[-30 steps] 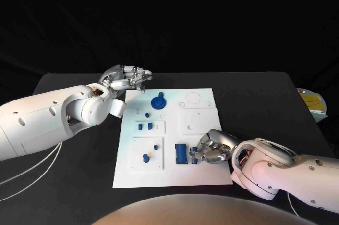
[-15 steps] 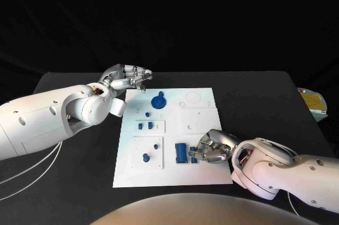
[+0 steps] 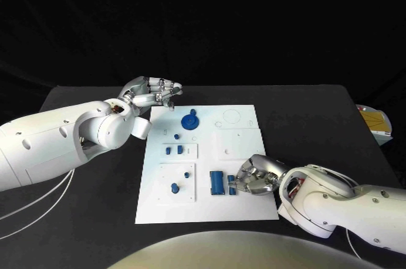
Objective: Assemble the parts on the task board
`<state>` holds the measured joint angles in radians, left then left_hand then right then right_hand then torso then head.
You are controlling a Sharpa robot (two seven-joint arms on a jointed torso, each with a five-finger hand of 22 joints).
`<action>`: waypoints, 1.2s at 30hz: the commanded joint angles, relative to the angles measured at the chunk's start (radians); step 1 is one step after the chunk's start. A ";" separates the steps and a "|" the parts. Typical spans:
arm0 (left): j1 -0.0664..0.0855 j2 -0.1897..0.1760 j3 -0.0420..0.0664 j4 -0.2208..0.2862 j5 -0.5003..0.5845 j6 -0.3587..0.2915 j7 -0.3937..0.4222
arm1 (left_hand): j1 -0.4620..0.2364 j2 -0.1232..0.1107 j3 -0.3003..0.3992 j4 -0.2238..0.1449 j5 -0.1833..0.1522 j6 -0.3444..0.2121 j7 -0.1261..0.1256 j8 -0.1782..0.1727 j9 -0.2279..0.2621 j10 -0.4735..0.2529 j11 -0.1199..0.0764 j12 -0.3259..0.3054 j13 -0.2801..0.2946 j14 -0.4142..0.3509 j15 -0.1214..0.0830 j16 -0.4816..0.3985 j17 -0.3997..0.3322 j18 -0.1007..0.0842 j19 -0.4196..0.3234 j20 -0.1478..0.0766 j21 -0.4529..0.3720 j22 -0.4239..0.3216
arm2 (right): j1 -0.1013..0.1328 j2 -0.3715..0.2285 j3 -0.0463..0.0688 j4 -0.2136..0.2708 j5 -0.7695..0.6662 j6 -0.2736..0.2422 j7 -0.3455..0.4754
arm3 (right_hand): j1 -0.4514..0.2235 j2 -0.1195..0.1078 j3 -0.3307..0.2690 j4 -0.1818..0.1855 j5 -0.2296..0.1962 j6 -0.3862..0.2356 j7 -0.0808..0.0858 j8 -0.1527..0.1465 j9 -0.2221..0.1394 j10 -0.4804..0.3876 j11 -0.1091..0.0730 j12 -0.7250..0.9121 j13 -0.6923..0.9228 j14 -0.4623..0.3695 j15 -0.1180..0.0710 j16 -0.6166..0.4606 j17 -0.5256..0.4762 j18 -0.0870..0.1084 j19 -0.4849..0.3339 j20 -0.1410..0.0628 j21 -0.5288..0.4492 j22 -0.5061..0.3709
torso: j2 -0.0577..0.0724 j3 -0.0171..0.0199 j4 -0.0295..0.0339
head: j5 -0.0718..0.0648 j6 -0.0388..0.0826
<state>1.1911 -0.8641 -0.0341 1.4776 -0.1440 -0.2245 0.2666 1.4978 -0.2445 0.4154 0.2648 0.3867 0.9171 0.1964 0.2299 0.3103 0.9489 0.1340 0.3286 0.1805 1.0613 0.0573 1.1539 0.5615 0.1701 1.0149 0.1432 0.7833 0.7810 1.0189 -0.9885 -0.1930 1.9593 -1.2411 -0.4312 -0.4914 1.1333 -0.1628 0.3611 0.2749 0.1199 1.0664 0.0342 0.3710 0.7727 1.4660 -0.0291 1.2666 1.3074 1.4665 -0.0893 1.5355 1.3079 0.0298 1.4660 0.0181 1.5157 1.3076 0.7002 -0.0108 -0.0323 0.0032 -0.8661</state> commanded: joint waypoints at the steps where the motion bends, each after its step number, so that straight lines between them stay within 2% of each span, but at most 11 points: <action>1: 0.001 0.001 0.001 0.003 0.005 0.013 0.005 | 0.000 0.006 -0.005 -0.002 0.003 -0.004 0.000 0.003 0.001 -0.006 0.001 0.005 0.002 -0.009 0.001 0.004 -0.002 0.014 0.000 0.005 -0.006 0.001 | -0.001 0.000 0.000 -0.007 -0.010 0.016 0.015 | 0.024 0.013 0.004 -0.006 -0.016 -0.001 0.002 -0.003 -0.002 0.011 -0.007 0.001 0.097 0.089 -0.009 0.003 0.188 -0.019 0.091 -0.009 0.005 0.242 | 0.001 0.0000 -0.0004 | 0.000 0.001; 4: 0.001 0.000 0.001 0.003 0.005 0.013 0.005 | 0.000 0.006 -0.005 -0.002 0.003 -0.004 0.000 0.003 0.001 -0.006 0.001 0.005 0.002 -0.009 0.001 0.004 -0.002 0.014 0.000 0.005 -0.006 0.001 | -0.001 0.002 0.000 -0.018 -0.012 0.009 0.018 | 0.031 0.036 0.008 0.004 -0.016 0.000 0.002 -0.003 -0.004 0.012 -0.007 0.003 0.098 0.089 -0.009 0.003 0.188 -0.019 0.091 -0.009 0.004 0.243 | 0.000 0.0005 0.0001 | -0.001 0.001; 13: 0.001 -0.001 0.001 0.004 0.005 0.013 0.005 | 0.000 0.006 -0.005 -0.002 0.003 -0.004 0.000 0.003 0.001 -0.006 0.001 0.005 0.002 -0.009 0.001 0.004 -0.002 0.014 0.000 0.005 -0.006 0.001 | -0.001 0.007 0.000 -0.030 -0.015 0.005 0.023 | 0.021 0.047 0.000 0.014 -0.009 0.001 0.004 -0.003 -0.006 0.013 -0.006 0.006 0.100 0.090 -0.008 0.004 0.190 -0.019 0.092 -0.009 0.006 0.243 | 0.000 -0.0004 -0.0010 | -0.001 0.003; 21: 0.001 0.000 0.001 0.004 0.005 0.014 0.005 | 0.002 0.008 -0.003 -0.002 0.003 -0.006 0.000 0.005 0.002 -0.009 0.002 0.009 0.002 -0.010 0.001 0.005 -0.003 0.014 0.000 0.005 -0.005 0.003 | 0.000 -0.011 0.000 -0.023 0.017 -0.042 0.091 | 0.001 0.015 -0.040 0.015 0.035 -0.004 0.006 -0.005 -0.010 0.010 -0.004 -0.003 0.096 0.089 -0.006 0.003 0.187 -0.017 0.090 -0.008 -0.002 0.241 | -0.001 -0.0002 0.0003 | -0.003 0.009; 26: 0.001 0.000 0.001 0.003 0.011 0.012 0.012 | -0.003 0.007 -0.005 0.001 0.002 -0.008 0.001 0.005 0.002 -0.010 0.002 0.012 0.003 -0.013 0.002 0.005 -0.004 0.013 -0.003 0.006 -0.007 0.002 | 0.020 -0.027 0.000 -0.046 0.163 -0.088 0.279 | 0.010 -0.005 -0.066 0.011 0.046 -0.063 0.031 -0.040 -0.026 -0.020 0.017 -0.062 0.067 0.081 0.010 -0.013 0.154 -0.001 0.068 0.003 -0.079 0.211 | -0.003 -0.0007 -0.0003 | -0.004 0.021; 28: 0.000 0.001 0.001 0.003 0.018 0.010 0.018 | -0.005 0.006 -0.006 0.003 0.002 -0.011 0.000 0.004 0.002 -0.011 0.002 0.015 0.004 -0.019 0.003 0.003 -0.006 0.013 -0.006 0.006 -0.009 0.002 | 0.036 -0.028 0.000 -0.078 0.264 -0.100 0.387 | 0.044 -0.008 -0.068 0.001 0.053 -0.080 0.040 -0.049 -0.028 -0.061 0.025 -0.152 0.019 0.068 0.018 -0.040 0.104 0.016 0.043 0.011 -0.163 0.178 | -0.004 -0.0017 -0.0001 | -0.010 0.036; 30: 0.000 0.002 0.000 0.001 0.033 0.010 0.028 | -0.007 0.006 -0.007 0.006 0.002 -0.014 0.000 0.005 0.003 -0.014 0.002 0.021 0.005 -0.032 0.004 -0.006 -0.011 0.013 -0.014 0.007 -0.016 -0.001 | 0.053 -0.025 0.001 -0.120 0.384 -0.105 0.500 | 0.065 -0.009 -0.069 -0.004 0.057 -0.089 0.044 -0.053 -0.030 -0.067 0.029 -0.161 0.013 0.067 0.021 -0.043 0.099 0.020 0.037 0.015 -0.184 0.170 | -0.005 -0.0027 0.0006 | -0.012 0.049; 32: 0.000 0.003 0.000 -0.002 0.049 0.011 0.035 | -0.011 0.005 -0.009 0.011 0.001 -0.018 0.000 0.007 0.004 -0.019 0.002 0.031 0.006 -0.058 0.004 -0.037 -0.029 0.013 -0.034 0.010 -0.039 -0.012 | 0.068 -0.019 0.002 -0.159 0.481 -0.102 0.578 | 0.099 -0.008 -0.070 -0.011 0.055 -0.114 0.059 -0.067 -0.035 -0.137 0.040 -0.303 -0.068 0.041 0.031 -0.097 0.012 0.049 -0.014 0.026 -0.343 0.104 | -0.004 -0.0035 0.0011 | -0.013 0.056; 34: 0.000 0.004 -0.001 -0.008 0.065 0.014 0.046 | -0.012 0.007 -0.011 0.014 0.001 -0.019 -0.002 0.012 0.007 -0.020 0.001 0.044 0.008 -0.085 0.005 -0.090 -0.058 0.013 -0.055 0.012 -0.077 -0.035 | 0.085 -0.005 0.004 -0.214 0.598 -0.091 0.657 | 0.128 -0.005 -0.066 -0.018 0.058 -0.126 0.064 -0.073 -0.037 -0.199 0.047 -0.428 -0.144 0.018 0.035 -0.149 -0.061 0.072 -0.055 0.031 -0.477 0.044 | -0.007 -0.0043 0.0009 | -0.016 0.075; 35: 0.000 0.005 -0.002 -0.011 0.072 0.015 0.051 | -0.015 0.009 -0.011 0.017 0.001 -0.019 -0.004 0.015 0.009 -0.016 0.001 0.053 0.009 -0.104 0.005 -0.141 -0.085 0.013 -0.073 0.014 -0.113 -0.057 | 0.091 0.002 0.005 -0.237 0.640 -0.084 0.684 | 0.152 -0.005 -0.060 -0.024 0.059 -0.137 0.071 -0.079 -0.038 -0.280 0.054 -0.579 -0.238 -0.020 0.043 -0.222 -0.156 0.096 -0.108 0.038 -0.640 -0.032 | -0.009 -0.0045 0.0000 | -0.017 0.085; 36: -0.001 0.007 -0.002 -0.016 0.080 0.016 0.057 | -0.015 0.010 -0.011 0.017 0.001 -0.019 -0.006 0.017 0.010 -0.014 0.001 0.056 0.008 -0.107 0.007 -0.163 -0.096 0.014 -0.077 0.014 -0.129 -0.068 | 0.098 0.012 0.006 -0.268 0.689 -0.076 0.714 | 0.155 -0.005 -0.059 -0.025 0.059 -0.139 0.073 -0.080 -0.038 -0.294 0.056 -0.604 -0.255 -0.027 0.045 -0.235 -0.172 0.101 -0.117 0.039 -0.670 -0.047 | -0.009 -0.0043 -0.0008 | -0.017 0.093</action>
<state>1.1907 -0.8615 -0.0365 1.4664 -0.1141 -0.2246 0.2816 1.4894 -0.2362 0.4028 0.2774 0.3867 0.9042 0.1910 0.2424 0.3198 0.9344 0.1340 0.3816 0.1879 0.9585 0.0630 1.0084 0.4746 0.1701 0.9427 0.1573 0.6666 0.7209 1.1093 -0.9862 -0.1887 1.7248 -0.8278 -0.5099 -0.0085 1.2822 -0.1680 0.3030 0.2529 0.1726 0.9303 0.1087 0.2917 0.7342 1.1910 0.0263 0.6991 1.0747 1.4371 -0.0454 1.3061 1.1478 0.1247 1.3542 0.0566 0.8797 1.2600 0.6944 -0.0138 -0.0317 -0.0124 -0.7943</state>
